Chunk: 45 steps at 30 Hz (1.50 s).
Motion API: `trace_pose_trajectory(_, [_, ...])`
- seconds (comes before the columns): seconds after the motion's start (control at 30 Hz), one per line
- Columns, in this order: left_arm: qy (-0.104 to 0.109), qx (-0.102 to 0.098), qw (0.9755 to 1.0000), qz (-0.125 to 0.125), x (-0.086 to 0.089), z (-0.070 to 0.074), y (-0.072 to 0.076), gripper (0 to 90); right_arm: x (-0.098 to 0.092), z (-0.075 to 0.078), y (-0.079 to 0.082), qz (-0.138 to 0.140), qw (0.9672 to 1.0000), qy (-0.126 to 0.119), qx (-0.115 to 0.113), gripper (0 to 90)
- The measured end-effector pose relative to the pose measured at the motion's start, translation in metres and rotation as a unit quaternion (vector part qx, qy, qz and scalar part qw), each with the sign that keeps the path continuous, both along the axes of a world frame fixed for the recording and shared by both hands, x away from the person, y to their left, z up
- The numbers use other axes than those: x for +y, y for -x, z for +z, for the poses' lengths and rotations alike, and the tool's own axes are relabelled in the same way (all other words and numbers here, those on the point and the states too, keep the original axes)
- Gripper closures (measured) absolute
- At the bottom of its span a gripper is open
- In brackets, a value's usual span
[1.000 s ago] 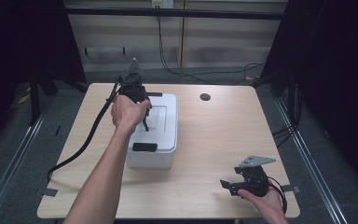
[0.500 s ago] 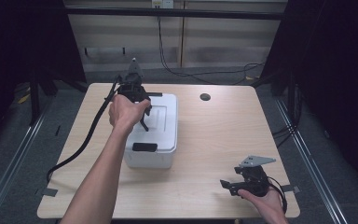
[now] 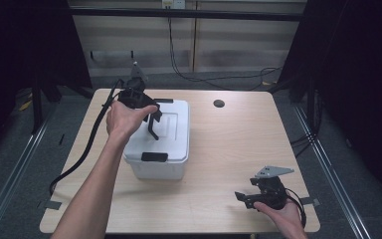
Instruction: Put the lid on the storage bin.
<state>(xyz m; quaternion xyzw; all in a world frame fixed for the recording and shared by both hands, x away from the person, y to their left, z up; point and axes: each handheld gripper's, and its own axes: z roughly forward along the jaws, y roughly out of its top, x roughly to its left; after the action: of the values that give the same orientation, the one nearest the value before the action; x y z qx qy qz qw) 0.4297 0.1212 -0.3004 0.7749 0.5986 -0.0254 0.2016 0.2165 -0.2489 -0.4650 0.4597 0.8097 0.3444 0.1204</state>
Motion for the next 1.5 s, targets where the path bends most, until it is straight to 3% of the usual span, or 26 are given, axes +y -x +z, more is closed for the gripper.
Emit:
trace_pose_trajectory(0.1, [-0.011,-0.003,0.9999,-0.010,0.007,0.000,0.000,29.2,0.000,0.000,0.000,-0.001,1.0000,0.001,0.001,21.7])
trace_pose_trajectory(0.2, [0.021,-0.015,0.9994,-0.021,0.016,0.003,0.001,26.2,0.000,0.000,0.000,-0.003,1.0000,0.000,0.003,21.6])
trace_pose_trajectory(0.27, [0.030,-0.022,0.9987,-0.035,0.020,0.005,0.004,19.8,0.000,0.000,0.000,-0.004,1.0000,0.000,0.005,21.6])
trace_pose_trajectory(0.37, [0.053,-0.032,0.9972,-0.041,0.032,0.005,0.006,17.1,0.000,0.000,0.000,-0.006,1.0000,0.000,0.004,21.5])
trace_pose_trajectory(0.5, [0.060,-0.054,0.9956,-0.048,0.046,0.004,0.011,17.2,0.000,0.000,0.000,-0.006,1.0000,0.001,0.003,21.3])
trace_pose_trajectory(0.6, [0.070,-0.089,0.9906,-0.077,0.055,0.005,0.017,17.1,0.000,0.000,0.000,-0.007,1.0000,0.001,0.001,21.1])
trace_pose_trajectory(0.73, [0.092,-0.108,0.9854,-0.094,0.063,0.006,0.023,16.7,0.000,0.000,0.000,-0.008,1.0000,0.001,0.001,21.1])
trace_pose_trajectory(0.83, [0.073,-0.128,0.9830,-0.109,0.065,0.007,0.030,16.7,-0.001,0.000,0.000,-0.008,1.0000,0.000,0.001,21.1])
trace_pose_trajectory(0.93, [0.076,-0.162,0.9783,-0.104,0.069,0.009,0.039,16.7,-0.001,0.000,0.000,-0.009,1.0000,-0.001,0.002,21.1])
trace_pose_trajectory(1.27, [0.075,-0.207,0.9678,-0.122,0.094,0.010,0.059,16.7,-0.001,0.001,0.000,-0.009,1.0000,0.000,-0.002,20.8])
trace_pose_trajectory(1.4, [0.071,-0.215,0.9652,-0.130,0.102,0.007,0.067,16.7,-0.001,0.002,0.000,-0.010,0.9999,-0.003,-0.007,20.5])
trace_pose_trajectory(1.5, [0.077,-0.219,0.9648,-0.124,0.110,0.005,0.071,16.7,-0.001,0.002,0.001,-0.009,0.9999,-0.003,-0.008,20.5])
